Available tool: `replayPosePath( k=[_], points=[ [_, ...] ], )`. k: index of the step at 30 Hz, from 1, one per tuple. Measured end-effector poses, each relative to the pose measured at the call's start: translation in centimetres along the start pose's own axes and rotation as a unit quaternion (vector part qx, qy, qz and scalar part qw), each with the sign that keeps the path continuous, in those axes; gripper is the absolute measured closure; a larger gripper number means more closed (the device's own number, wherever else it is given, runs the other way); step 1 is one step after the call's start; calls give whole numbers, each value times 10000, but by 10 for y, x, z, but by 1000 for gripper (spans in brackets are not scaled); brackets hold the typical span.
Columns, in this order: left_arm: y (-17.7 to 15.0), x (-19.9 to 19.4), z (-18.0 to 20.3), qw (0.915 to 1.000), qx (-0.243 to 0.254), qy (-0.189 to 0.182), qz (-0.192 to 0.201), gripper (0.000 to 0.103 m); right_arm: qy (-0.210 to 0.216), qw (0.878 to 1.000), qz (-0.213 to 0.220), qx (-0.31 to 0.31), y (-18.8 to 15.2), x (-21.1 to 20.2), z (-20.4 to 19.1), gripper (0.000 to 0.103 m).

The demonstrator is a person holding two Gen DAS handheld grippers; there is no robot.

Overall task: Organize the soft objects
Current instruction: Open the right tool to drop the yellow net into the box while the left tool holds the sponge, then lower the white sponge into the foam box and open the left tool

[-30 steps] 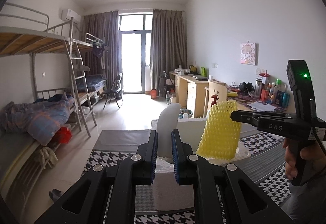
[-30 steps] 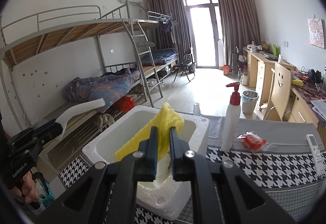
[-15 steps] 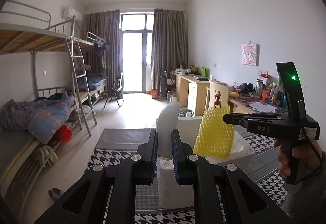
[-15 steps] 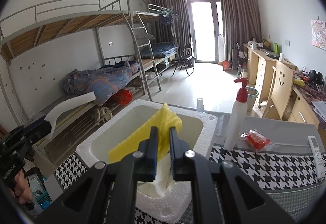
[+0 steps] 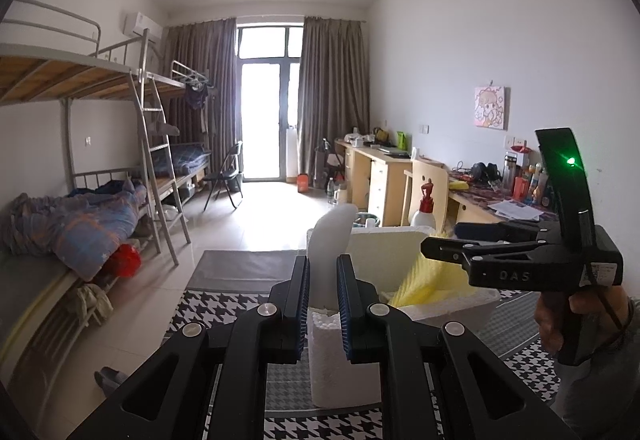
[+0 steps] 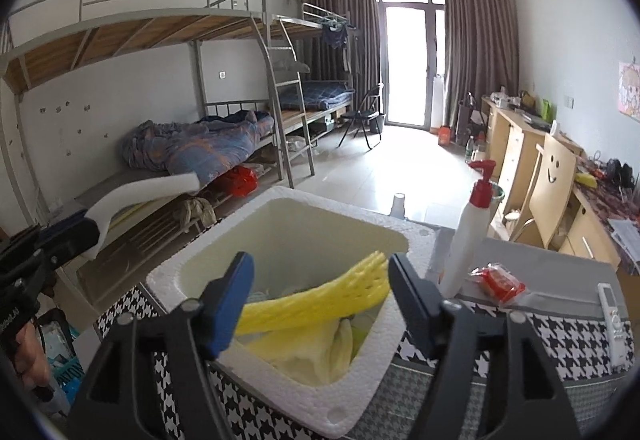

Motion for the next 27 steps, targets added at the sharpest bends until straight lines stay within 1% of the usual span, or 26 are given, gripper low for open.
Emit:
replayPosePath(
  k=[9, 15, 18, 20, 22, 25, 27],
  points=[
    [1, 2, -1, 10000, -30, 63, -7, 88, 42, 10000, 59, -20, 0, -8, 2, 27],
    [1, 2, 0, 10000, -13, 59, -10, 88, 1, 9999, 130, -49, 0, -15, 3, 21],
    [0, 3, 2, 10000, -6, 56, -11, 88, -63, 9999, 148, -22, 0, -18, 6, 16],
    [0, 3, 2, 10000, -15, 39, -13, 88, -90, 9998, 183, 12, 0, -20, 8, 9],
    [0, 4, 3, 10000, 0, 12, -22, 88, -36, 9996, 263, 51, 1, -23, 9, 4],
    [0, 6, 5, 10000, 29, -20, -30, 88, 13, 9994, 321, 115, 3, -26, 12, 3],
    [1, 8, 6, 10000, 30, -40, -45, 88, -44, 9994, 333, 122, 3, -28, 15, 3]
  ],
)
Point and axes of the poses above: each gripper's, at about its wrist camera, not at the fingertips, and x roughly the way its jaws point, z to its right, y to its top, the point moved 10 cm from there along x, roughly the way its jaws point, and after that the axes turned 6 degrees about y, right-handed, at the moved point
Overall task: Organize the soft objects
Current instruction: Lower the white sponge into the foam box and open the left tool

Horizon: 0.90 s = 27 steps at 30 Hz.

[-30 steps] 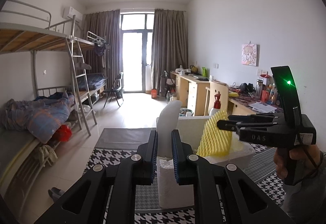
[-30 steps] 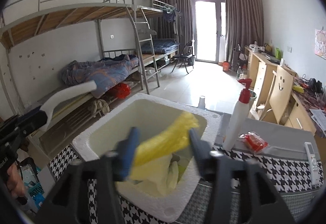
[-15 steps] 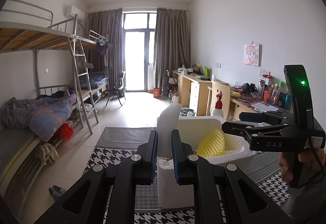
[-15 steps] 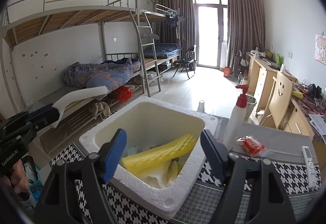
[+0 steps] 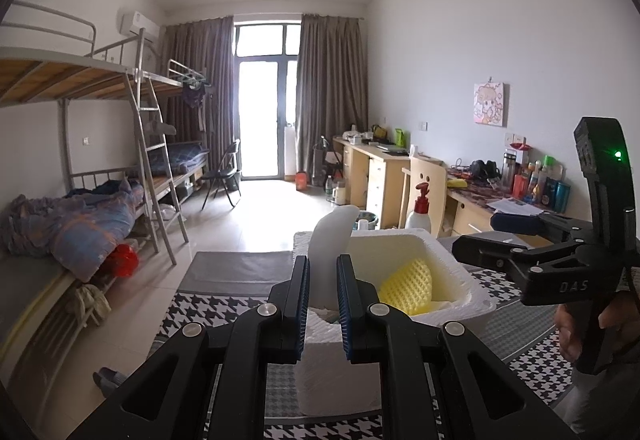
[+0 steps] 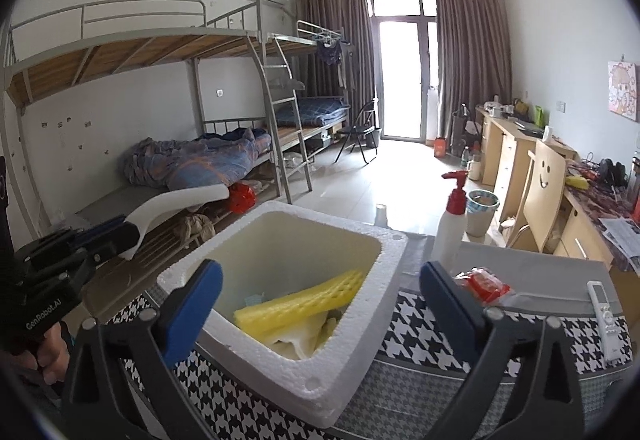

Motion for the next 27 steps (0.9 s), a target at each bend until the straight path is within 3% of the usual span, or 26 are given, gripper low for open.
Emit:
replayPosePath(
  k=[27],
  points=[
    [5, 22, 39, 9987, 195, -453, -127, 88, -481, 9987, 100, 99, -16, -33, 36, 2]
  ],
)
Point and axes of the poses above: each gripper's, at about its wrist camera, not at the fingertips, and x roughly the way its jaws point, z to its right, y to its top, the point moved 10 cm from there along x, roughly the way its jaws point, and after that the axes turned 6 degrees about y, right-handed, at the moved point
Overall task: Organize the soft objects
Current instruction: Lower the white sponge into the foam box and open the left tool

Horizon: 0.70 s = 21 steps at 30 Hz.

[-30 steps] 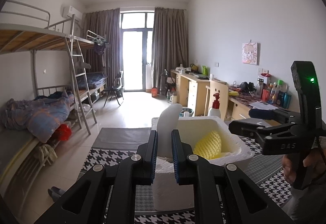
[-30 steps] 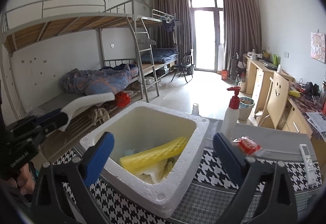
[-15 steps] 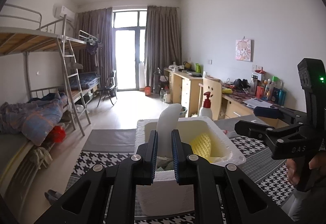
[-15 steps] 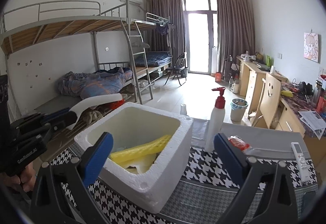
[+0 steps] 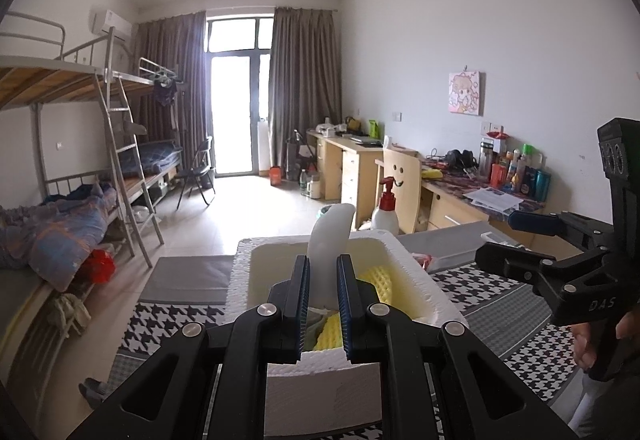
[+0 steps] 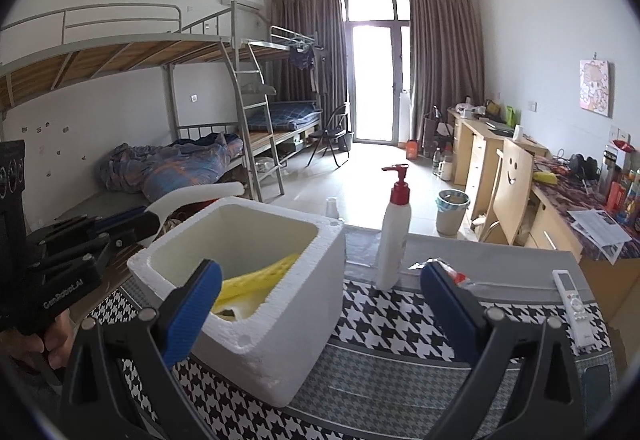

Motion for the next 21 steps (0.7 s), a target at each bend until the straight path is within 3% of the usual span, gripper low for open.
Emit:
replayPosePath(
  k=[16, 19, 21],
  points=[
    [-3, 27, 3, 9996, -47, 83, -265, 82, -103, 9999, -59, 110, -10, -2, 18, 2],
    [-7, 34, 0, 9990, -104, 151, -402, 62, -112, 9998, -52, 125, -10, -3, 19, 2],
    [-7, 34, -4, 9989, -193, 199, -389, 30, -110, 9998, -51, 131, -10, -3, 20, 2]
  ],
)
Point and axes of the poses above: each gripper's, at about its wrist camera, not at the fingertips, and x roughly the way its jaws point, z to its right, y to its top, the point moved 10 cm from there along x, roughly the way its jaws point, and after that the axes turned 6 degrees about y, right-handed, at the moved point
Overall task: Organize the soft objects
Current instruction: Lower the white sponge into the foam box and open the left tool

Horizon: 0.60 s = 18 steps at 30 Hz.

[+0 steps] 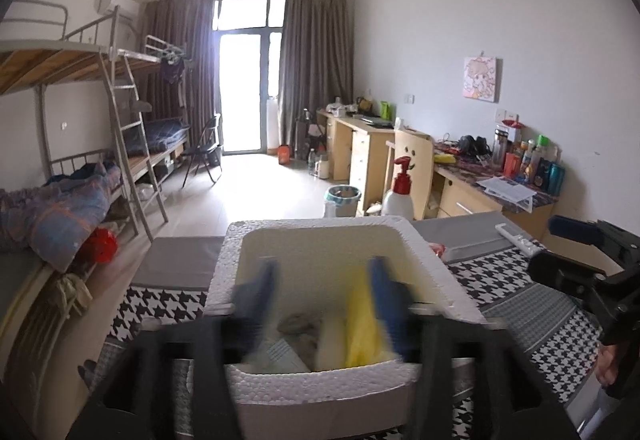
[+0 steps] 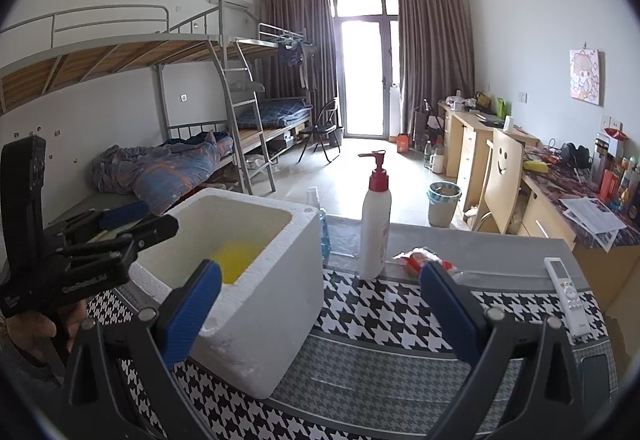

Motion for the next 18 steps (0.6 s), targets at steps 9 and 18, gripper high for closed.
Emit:
replayPosePath(
  k=[9, 18],
  points=[
    [5, -9, -2, 9997, -161, 86, 142, 3, 14, 10000, 14, -23, -1, -2, 0, 2],
    [6, -22, -1, 9995, -151, 133, 235, 1, 24, 10000, 76, -28, -3, -12, -4, 2]
  ],
)
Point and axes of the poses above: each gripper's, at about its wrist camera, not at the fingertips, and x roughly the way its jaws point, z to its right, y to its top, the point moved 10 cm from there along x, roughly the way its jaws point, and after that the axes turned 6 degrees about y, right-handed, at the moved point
